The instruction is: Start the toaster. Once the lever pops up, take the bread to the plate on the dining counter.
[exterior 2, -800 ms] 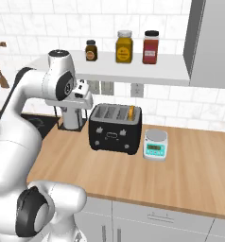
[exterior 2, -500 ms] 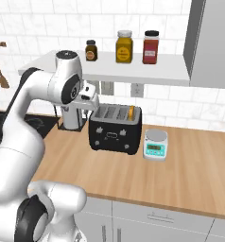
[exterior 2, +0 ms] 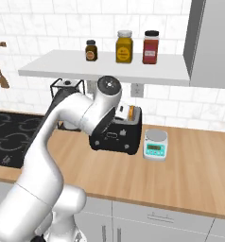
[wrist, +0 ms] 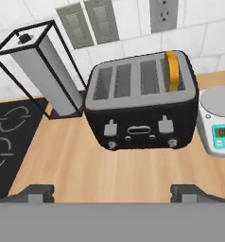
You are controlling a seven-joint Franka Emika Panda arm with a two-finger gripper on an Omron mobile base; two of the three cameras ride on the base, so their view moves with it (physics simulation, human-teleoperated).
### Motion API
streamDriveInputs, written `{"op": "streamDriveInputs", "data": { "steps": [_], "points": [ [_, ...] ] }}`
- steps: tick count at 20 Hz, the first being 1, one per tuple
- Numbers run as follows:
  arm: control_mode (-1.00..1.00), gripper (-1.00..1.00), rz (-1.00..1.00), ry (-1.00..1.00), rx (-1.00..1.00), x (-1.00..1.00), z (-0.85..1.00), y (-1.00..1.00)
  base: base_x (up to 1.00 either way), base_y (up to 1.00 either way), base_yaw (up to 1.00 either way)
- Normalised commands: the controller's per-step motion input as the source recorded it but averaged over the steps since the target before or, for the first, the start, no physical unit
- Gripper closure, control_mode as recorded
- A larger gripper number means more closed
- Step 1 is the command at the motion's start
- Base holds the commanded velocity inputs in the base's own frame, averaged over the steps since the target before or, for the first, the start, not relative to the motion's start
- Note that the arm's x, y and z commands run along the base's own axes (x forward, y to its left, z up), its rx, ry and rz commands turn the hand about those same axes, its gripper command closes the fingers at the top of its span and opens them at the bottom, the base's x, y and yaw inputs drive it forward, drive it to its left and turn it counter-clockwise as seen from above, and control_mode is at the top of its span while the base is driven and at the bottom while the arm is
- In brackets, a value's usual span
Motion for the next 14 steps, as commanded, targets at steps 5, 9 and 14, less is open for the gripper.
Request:
{"op": "streamDriveInputs", "data": {
  "steps": [5, 9, 14],
  "points": [
    [-1.0, -1.0, -0.03, -0.06, 0.05, 0.01, -0.06, -1.0, 0.0, 0.0, 0.0],
    [-1.0, -1.0, -0.01, 0.0, -0.04, 0.33, -0.39, -0.42, 0.0, 0.0, 0.0],
    [-1.0, -1.0, 0.0, -0.01, -0.15, 0.52, -0.83, 0.01, 0.0, 0.0, 0.0]
  ]
}}
